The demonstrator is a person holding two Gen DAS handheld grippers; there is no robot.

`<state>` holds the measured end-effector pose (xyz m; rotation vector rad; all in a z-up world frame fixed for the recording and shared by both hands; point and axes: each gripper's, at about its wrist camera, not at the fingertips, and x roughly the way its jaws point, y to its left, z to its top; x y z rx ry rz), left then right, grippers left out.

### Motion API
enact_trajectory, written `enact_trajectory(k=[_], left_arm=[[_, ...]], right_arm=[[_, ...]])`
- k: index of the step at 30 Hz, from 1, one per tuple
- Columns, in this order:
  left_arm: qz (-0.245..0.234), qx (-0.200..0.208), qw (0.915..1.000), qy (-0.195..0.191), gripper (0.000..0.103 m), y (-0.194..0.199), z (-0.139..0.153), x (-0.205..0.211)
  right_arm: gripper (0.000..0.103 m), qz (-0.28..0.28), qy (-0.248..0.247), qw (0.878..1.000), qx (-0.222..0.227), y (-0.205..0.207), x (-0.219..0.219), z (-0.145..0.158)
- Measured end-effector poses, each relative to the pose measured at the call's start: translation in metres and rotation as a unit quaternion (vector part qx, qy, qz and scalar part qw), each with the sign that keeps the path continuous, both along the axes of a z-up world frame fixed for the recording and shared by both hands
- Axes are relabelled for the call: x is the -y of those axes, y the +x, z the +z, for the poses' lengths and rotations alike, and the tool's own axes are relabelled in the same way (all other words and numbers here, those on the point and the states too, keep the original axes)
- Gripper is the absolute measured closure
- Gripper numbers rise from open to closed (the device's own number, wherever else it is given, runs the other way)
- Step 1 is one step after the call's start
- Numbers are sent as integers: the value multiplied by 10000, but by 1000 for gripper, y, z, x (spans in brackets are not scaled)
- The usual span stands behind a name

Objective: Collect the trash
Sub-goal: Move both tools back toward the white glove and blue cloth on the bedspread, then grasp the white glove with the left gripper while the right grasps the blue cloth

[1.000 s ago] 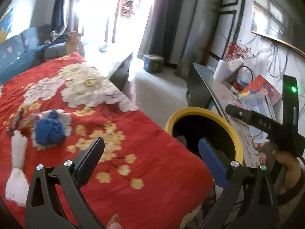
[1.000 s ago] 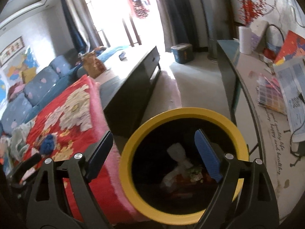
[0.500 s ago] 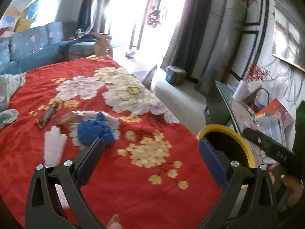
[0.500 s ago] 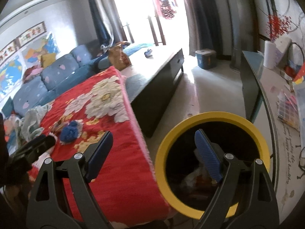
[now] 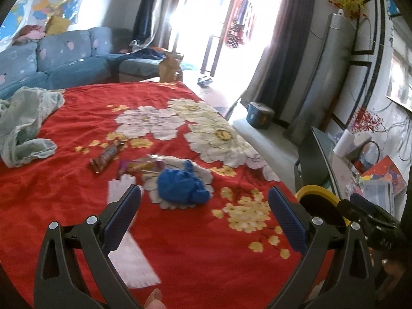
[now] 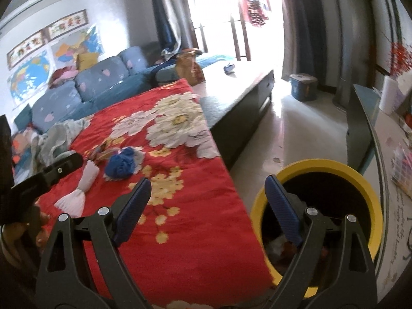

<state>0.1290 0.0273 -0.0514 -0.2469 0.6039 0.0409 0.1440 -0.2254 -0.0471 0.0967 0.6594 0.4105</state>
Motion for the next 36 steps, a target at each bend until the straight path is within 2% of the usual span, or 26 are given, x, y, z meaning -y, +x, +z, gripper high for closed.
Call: enact_trajectory(k=[9,15,21,27,29,34,36], left_arm=[[525,-10,9986,-62,7,-11,0,-40],[796,-162,9966,-109,7,-20,-5,-61],[854,-360,9955,-207,7,-26,-17,-75],[742,-617,9945,-409,8,-23,-29,-83],[689,-715,9939,-485,13,-21,-35,-84],[568,-964,9913,-691,22,-17,-50,-86],[523,-1019,9908,-724,24,-16,-54,-85]], right_arm=[[22,618,-30,9981,-26,7,-48,3],[24,1012,-8,9948,-127,15,-87,-3],[38,1385,27,9896,-384,28,-118,-15],[50,1618,-184,9849,-592,45,-147,-33],[52,1688,-279,9833,-617,49,-156,-38],[72,1789,-431,9794,-832,59,-171,-50],[75,1807,-438,9784,-900,62,-175,-54]])
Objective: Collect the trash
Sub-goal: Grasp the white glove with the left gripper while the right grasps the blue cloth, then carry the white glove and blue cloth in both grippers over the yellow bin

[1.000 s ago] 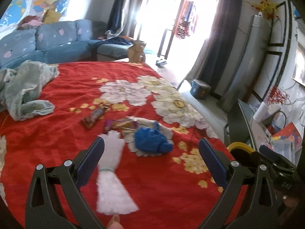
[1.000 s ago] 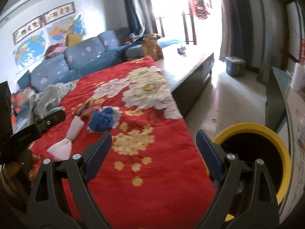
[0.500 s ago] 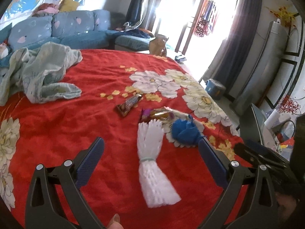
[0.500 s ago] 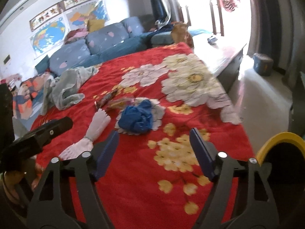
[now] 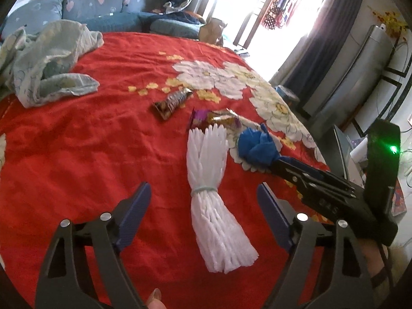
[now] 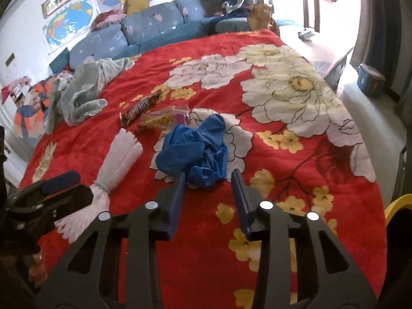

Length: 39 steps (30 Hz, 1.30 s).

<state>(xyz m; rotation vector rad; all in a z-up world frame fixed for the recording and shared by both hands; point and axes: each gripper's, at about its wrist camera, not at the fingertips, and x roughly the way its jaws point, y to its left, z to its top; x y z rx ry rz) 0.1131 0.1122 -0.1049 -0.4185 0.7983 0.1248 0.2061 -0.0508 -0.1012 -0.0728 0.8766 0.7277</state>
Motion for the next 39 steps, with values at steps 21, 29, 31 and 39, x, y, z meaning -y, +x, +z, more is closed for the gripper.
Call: enact_trajectory(k=[21,29,31,39], left_arm=[[-356,-284,9989,-109,65,10,-20,10],[-582,-218,9980,-110,82,9,-17,21],[-659,-157,9977,-96,82,8,-14,26],[-911,58,9958,-21,83,5,-2,41]], right_arm=[[98,1,355,9992,-168,-17,20,-4],[99,-79,375,9990,-219,-28,36,-8],[100,-105,400,9989,-221,-30,41,-7],[101,-282,564,9980,-95,-37,63,5]])
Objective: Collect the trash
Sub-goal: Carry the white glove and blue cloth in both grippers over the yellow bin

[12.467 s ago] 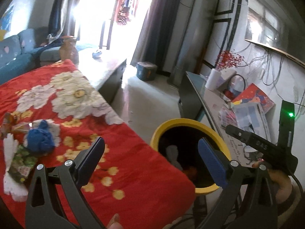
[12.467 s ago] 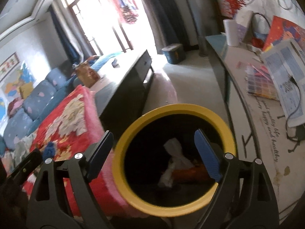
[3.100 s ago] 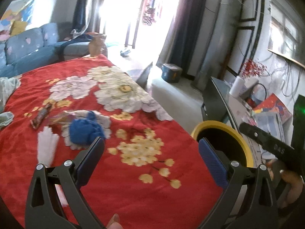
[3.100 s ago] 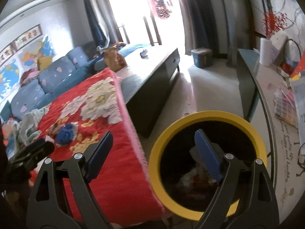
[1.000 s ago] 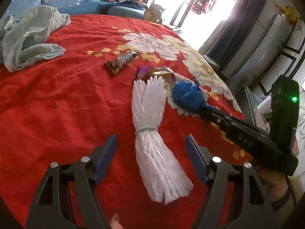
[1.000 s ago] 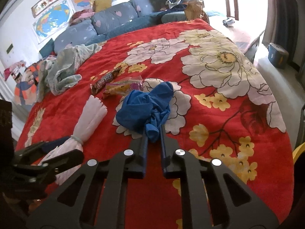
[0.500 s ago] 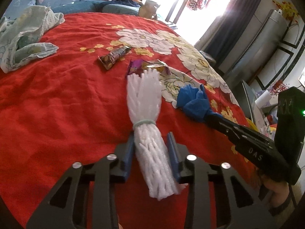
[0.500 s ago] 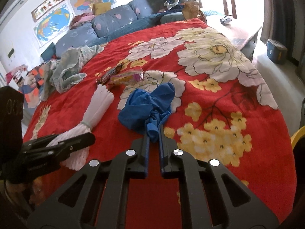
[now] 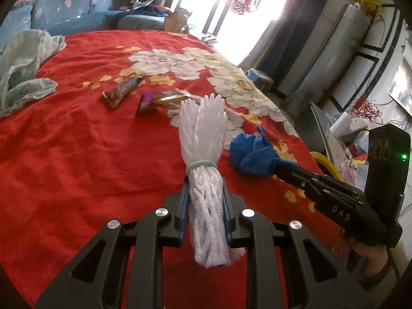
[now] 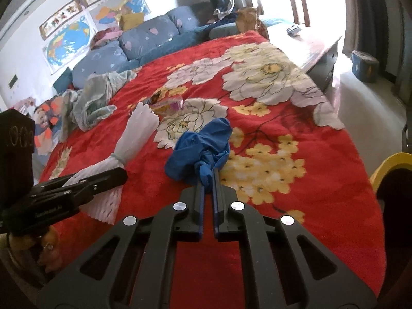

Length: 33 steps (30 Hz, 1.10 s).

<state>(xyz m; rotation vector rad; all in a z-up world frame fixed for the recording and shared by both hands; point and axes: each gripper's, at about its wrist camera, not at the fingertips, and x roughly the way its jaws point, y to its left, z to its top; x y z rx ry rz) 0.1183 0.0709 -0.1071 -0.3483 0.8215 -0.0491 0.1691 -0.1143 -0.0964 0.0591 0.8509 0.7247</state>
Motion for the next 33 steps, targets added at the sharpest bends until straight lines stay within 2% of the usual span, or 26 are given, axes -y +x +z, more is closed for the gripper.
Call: enact_trajectory(k=[13,33], left_arm=[[-405,247,9988,102,83,-2,17,31],[-1108,459,9923,307,83,1,33,94]], right_arm=[[101,-509,270,9979,289,1,52,30],[101,-1484,433,9875,319,6,141,37]])
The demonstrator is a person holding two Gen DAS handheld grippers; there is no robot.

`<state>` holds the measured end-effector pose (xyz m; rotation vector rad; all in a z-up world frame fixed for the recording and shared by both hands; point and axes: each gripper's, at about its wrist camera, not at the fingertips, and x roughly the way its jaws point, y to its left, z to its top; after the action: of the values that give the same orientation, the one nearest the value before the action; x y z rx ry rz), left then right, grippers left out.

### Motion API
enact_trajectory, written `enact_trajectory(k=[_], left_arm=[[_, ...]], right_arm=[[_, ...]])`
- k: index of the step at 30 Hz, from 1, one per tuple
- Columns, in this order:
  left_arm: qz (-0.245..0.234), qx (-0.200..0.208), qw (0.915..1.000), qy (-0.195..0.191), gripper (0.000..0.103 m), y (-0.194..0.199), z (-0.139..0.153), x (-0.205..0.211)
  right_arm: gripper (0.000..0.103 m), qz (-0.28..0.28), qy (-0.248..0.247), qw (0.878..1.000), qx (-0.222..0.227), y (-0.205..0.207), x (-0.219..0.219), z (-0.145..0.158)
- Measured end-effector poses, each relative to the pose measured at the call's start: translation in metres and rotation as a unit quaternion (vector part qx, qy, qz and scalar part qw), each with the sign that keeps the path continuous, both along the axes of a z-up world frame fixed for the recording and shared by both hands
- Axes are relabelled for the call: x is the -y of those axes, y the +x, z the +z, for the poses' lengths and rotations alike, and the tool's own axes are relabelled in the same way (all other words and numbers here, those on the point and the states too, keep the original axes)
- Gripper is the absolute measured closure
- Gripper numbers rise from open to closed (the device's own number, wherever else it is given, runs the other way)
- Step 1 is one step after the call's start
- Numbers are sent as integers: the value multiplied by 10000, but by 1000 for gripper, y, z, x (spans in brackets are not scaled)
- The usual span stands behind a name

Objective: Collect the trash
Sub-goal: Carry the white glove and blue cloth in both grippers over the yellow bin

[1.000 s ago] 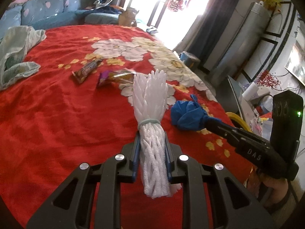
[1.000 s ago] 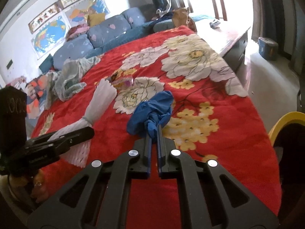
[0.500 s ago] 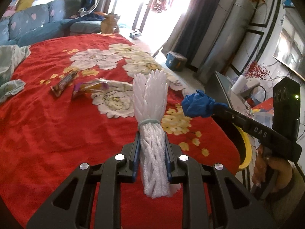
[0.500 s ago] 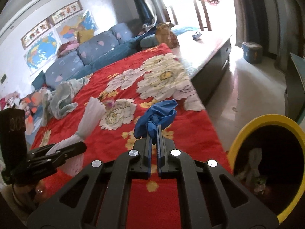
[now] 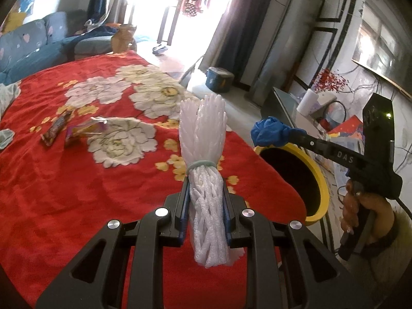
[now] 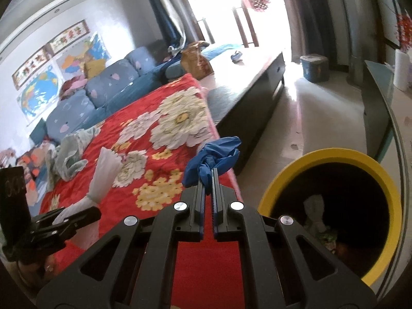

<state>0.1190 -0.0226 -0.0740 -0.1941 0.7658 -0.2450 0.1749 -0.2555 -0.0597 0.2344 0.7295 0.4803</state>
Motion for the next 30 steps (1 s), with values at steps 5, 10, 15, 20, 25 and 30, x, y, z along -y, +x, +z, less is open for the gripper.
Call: enact_trajectory(k=[5,10,15,20,25,30], left_arm=[[-182,21,9998,66,83,2,1,15],[-412,29,9991,136,83,5,2,35],[-635,36,9978,207,83,8,1,55],[-858,39,9959,284,83,12,0,75],[-1028,30,9941,330,83,17,-2,91],[-1224,34,9917,400,83,20,-3,110]], right_arm=[[101,-212,26,9998,-51,0,19,-3],[101,-454,39,9989,-70,0,39,-4],[101,-665,52,9977,-111,0,57,-7],[101,-888,66,9959,-163,0,75,-12],[101,-1062,105,9940,-223,0,87,-18],[101,-1226,137,9918,-323,1,99,-24]])
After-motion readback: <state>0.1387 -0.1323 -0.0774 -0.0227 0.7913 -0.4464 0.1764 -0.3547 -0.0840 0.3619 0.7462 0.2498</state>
